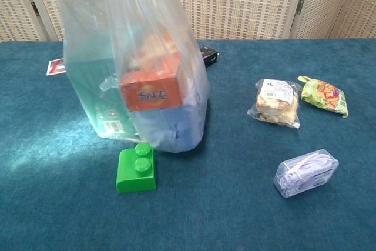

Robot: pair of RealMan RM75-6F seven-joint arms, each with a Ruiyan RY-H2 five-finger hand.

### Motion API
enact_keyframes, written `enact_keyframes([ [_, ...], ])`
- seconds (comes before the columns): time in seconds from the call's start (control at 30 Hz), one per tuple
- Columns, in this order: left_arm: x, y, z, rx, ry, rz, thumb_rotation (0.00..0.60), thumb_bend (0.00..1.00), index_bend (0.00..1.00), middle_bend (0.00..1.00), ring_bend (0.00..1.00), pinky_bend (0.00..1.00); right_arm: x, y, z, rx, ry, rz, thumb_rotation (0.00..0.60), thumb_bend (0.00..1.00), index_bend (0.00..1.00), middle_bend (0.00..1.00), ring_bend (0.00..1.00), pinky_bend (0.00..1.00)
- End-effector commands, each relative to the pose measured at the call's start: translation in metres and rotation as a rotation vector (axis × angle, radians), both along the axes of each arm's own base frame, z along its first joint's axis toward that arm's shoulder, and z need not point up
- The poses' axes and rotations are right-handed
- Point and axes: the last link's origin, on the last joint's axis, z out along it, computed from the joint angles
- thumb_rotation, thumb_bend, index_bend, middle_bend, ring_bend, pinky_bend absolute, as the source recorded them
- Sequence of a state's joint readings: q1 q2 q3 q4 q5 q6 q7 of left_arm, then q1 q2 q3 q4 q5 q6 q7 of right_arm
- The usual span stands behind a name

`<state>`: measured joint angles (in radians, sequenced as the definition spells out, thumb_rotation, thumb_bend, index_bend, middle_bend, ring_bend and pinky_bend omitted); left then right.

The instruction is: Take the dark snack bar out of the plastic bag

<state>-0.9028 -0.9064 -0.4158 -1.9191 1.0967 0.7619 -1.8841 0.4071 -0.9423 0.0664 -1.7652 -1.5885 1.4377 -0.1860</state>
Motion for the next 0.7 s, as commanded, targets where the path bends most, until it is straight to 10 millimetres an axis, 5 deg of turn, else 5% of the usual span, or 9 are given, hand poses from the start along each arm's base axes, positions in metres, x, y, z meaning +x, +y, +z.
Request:
enact_keyframes([
  [0.03, 0.002, -0.002, 0.008, 0.018, -0.003, 0.011, 0.6, 0.6, 0.49, 0.69, 0.77, 1.0, -0.009, 0.005, -0.003, 0.004, -0.003, -0.022, 0.6, 0.0, 0.0, 0.05, 0.0, 0.0],
  [0.7, 0.015, 0.002, 0.058, 0.128, -0.077, 0.036, 0.6, 0.63, 0.49, 0.7, 0.78, 1.0, -0.041, 0.023, -0.002, -0.022, -0.046, -0.127, 0.6, 0.0, 0.0, 0.05, 0.0, 0.0],
])
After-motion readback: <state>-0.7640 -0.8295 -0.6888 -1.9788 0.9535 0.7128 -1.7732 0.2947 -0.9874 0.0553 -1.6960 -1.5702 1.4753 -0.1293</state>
